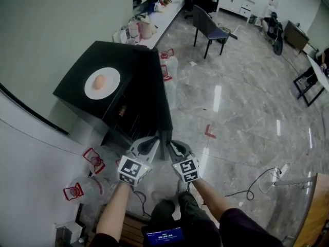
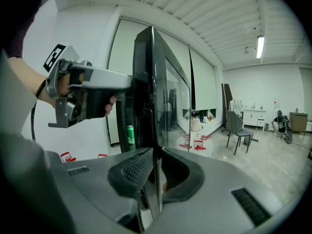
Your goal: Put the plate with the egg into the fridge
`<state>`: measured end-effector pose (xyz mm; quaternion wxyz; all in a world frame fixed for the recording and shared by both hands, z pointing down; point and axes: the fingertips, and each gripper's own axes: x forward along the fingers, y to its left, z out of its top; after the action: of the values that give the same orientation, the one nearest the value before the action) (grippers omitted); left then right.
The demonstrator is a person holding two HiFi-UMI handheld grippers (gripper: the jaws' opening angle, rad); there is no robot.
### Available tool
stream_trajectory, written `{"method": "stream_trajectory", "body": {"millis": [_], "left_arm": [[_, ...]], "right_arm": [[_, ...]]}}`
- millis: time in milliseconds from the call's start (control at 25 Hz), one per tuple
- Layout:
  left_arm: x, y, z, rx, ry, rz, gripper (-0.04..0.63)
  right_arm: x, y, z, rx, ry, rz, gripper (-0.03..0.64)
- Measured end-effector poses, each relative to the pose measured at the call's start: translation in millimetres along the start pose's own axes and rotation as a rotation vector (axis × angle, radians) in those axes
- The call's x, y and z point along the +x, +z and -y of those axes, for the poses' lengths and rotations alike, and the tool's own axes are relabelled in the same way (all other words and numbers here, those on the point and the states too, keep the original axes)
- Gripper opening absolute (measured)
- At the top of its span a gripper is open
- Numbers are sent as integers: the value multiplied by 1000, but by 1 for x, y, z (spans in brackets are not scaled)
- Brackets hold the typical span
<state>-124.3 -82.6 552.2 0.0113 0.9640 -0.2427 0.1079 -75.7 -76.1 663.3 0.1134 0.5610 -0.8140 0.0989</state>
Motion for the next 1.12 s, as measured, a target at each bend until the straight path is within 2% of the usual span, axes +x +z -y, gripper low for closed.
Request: {"method": "stream_trajectory", "body": {"millis": [200, 520, 840, 1120], "left_arm": [[27, 6, 16, 0, -35, -14, 11], [70, 15, 47, 5, -63, -35, 11], [134, 28, 75, -33, 31, -39, 11], [201, 42, 92, -59, 54, -54, 11]], "right_arm": [[-19, 0, 24, -7, -7, -34, 63], [-89, 1, 85, 32, -175, 2, 63], [-133, 36, 142, 27, -228, 96, 61], [-162, 59, 192, 21, -229, 157, 61]]}}
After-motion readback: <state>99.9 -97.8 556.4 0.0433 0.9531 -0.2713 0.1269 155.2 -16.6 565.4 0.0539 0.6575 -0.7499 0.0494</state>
